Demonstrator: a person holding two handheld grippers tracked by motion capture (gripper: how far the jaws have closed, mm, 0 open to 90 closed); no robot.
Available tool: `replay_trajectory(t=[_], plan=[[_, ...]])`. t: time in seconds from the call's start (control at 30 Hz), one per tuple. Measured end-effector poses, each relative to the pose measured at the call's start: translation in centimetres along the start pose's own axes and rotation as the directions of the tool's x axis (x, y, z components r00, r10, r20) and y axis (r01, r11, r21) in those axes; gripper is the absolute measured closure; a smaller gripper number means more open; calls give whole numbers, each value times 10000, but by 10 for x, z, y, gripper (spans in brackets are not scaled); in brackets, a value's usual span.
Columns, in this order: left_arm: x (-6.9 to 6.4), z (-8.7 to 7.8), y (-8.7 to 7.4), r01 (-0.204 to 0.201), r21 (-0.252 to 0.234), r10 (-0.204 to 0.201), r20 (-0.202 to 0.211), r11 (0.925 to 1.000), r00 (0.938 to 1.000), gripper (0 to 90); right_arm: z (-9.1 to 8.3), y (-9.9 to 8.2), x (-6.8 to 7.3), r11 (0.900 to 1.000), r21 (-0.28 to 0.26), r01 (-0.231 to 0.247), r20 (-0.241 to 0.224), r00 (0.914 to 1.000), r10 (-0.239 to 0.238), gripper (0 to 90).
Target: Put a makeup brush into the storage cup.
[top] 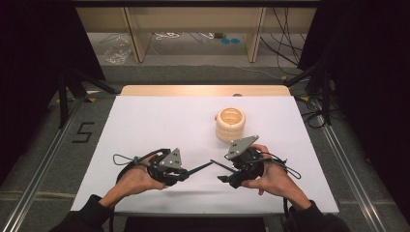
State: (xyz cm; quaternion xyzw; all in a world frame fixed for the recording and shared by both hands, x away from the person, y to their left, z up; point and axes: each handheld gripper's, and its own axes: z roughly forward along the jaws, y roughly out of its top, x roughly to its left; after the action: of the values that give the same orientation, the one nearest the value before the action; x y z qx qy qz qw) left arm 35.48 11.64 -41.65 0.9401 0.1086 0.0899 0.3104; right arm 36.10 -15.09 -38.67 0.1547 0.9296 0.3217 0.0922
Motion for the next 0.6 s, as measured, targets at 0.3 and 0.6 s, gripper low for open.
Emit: replay_trajectory(t=[0.3,0.6], plan=[[-9,4,5,-562,709,592,-411,9959,9974,788,8,10,6,9958,699,585,-471,9974,-553,416],[-16,9,11,-1147,1091,1177,-211,9874,9928,788,20,19,11,9870,1149,1126,-966,9901,-1017,543]])
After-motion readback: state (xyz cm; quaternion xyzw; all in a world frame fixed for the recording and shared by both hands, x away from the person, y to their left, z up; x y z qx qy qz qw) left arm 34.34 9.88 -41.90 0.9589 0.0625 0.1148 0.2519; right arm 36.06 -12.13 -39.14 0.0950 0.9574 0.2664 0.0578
